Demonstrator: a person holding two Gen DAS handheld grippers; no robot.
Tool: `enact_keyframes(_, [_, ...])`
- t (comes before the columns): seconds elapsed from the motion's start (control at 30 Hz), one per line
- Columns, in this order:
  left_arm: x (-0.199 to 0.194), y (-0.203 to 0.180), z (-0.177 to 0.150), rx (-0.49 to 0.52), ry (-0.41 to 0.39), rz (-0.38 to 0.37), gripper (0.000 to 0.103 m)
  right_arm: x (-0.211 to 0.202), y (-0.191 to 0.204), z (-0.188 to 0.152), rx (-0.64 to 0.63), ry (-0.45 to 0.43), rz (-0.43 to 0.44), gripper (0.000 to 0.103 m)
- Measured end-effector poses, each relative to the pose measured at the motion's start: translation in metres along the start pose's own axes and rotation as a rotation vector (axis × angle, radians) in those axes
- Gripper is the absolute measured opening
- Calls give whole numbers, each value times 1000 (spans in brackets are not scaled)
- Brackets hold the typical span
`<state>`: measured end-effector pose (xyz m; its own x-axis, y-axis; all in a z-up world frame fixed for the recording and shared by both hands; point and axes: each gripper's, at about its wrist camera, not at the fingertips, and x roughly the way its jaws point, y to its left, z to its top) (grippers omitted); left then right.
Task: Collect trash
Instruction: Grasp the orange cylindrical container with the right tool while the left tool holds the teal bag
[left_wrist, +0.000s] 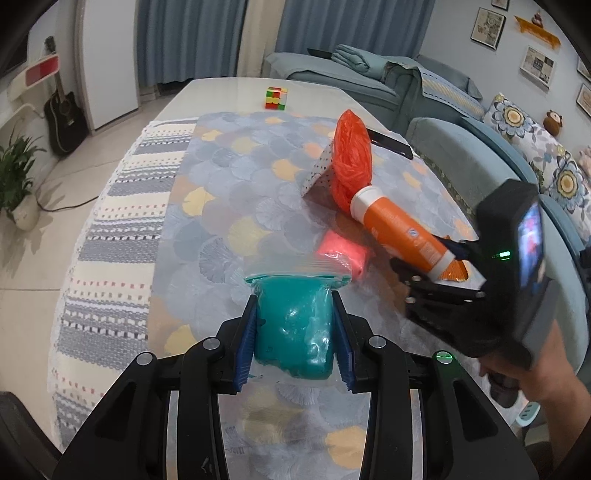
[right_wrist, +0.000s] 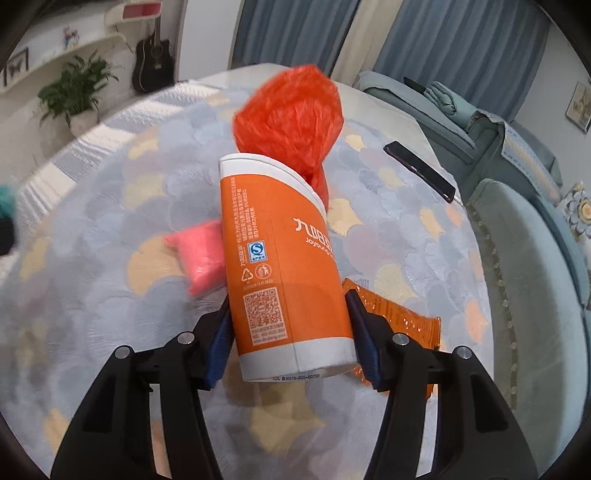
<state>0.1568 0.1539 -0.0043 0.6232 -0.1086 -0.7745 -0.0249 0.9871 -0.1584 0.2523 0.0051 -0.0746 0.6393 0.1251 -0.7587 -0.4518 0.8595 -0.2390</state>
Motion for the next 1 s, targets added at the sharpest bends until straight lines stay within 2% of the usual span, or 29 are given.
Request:
enact_keyframes(0.23, [-3,-4,-3,18,-6,3,36,-36,-18,-11,146,7,156,53])
enact_keyframes(0.33, [-5,-10,-4,37,-16,6,36,-53,-23,-16,191,-4,182,53])
enact_keyframes(0.6, [-11,-26,-9,88,-43,6,36,-106,-45,-23,245,-111,172,53])
enact_keyframes(1.0, [-9,-47,-20,166,-57,24,36,-159,-71,-49,316,-178,112,53])
